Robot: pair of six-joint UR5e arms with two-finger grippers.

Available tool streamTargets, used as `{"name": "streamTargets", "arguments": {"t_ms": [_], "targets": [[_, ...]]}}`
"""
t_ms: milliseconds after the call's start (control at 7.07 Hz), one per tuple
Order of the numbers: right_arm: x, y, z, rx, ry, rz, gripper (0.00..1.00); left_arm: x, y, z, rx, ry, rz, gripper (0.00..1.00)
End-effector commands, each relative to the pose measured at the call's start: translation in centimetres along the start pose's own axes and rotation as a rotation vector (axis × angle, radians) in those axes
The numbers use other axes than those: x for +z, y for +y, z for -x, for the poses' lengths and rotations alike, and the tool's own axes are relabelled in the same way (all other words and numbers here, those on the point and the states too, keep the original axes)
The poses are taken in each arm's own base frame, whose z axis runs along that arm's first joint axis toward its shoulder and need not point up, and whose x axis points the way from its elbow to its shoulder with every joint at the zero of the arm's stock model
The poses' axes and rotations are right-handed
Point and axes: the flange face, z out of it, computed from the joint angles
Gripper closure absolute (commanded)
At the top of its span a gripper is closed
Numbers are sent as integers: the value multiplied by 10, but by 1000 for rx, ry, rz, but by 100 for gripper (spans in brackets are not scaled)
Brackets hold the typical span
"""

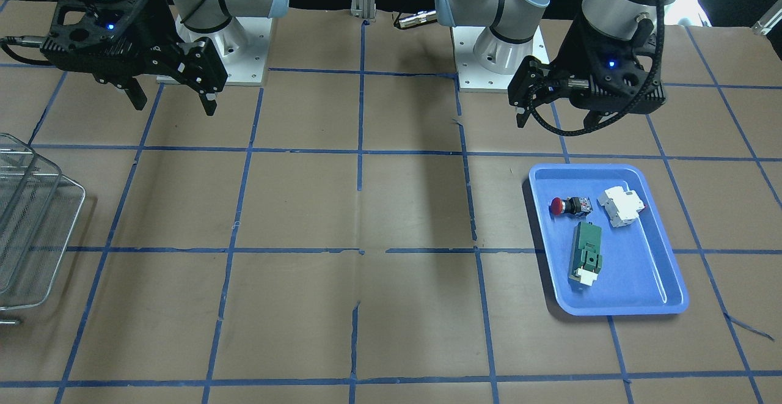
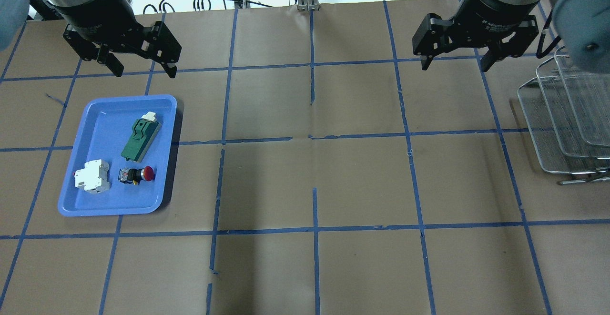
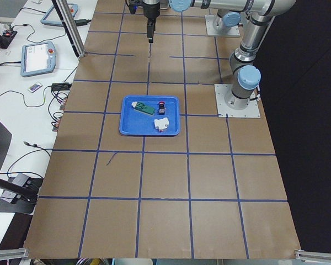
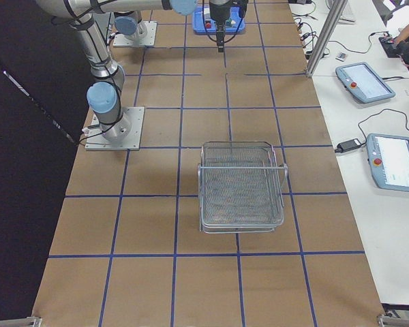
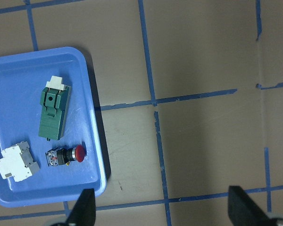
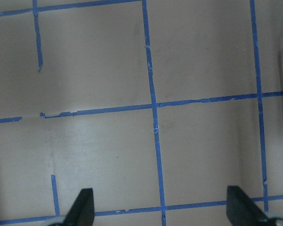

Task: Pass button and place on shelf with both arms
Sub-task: 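Move the left gripper down over the red push button in the blue tray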

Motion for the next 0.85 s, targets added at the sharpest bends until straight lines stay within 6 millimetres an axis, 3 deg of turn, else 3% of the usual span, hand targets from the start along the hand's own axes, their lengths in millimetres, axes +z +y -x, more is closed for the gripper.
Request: {"name": "streamTargets", "arguments": {"t_ms": [0,142,283,566,708], "targets": [[0,-1,0,0,0,1,0,7,5,2,-34,4,17,0],[1,0,0,0,0,1,0,17,3,12,-5,-2,36,0],[1,0,0,0,0,2,0,34,4,35,23,7,72,0],[1,0,0,0,0,1,0,108,10,123,-47,43,115,0],[0,-1,0,0,1,-1,0,137,20,151,-13,69,139,0]]}}
